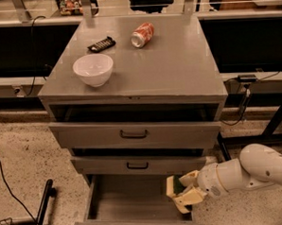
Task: Place sponge into bottom drawer
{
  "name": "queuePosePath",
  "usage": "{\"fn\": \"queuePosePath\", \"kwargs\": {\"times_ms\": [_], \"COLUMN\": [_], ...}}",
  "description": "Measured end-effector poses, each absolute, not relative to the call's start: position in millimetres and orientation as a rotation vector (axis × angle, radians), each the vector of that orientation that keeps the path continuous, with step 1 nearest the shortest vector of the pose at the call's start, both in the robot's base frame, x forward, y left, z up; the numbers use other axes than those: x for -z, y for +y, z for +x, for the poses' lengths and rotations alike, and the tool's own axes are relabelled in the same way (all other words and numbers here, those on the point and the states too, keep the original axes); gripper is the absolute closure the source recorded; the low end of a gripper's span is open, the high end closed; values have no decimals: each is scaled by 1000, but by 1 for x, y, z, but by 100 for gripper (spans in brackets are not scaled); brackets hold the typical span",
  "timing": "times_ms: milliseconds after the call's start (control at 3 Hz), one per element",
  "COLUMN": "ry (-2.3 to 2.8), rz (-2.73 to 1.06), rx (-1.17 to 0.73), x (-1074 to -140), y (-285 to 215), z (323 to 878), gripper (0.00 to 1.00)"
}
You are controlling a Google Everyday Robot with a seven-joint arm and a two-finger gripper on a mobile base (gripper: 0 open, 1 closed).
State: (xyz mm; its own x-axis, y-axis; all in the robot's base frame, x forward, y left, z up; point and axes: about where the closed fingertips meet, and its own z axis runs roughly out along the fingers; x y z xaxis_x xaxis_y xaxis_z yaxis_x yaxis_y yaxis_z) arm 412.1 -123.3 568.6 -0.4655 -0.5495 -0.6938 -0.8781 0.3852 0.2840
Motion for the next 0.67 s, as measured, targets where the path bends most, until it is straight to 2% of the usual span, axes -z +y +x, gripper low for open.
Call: {"fn": "queuePosePath", "kwargs": {"times_ms": [333,667], "ry": [2137,2013], "rz": [-1230,-1160], "rx": [-869,-903], "x": [-566,-565], "y": [-115,-101], "z": [414,441], "gripper": [100,100]}}
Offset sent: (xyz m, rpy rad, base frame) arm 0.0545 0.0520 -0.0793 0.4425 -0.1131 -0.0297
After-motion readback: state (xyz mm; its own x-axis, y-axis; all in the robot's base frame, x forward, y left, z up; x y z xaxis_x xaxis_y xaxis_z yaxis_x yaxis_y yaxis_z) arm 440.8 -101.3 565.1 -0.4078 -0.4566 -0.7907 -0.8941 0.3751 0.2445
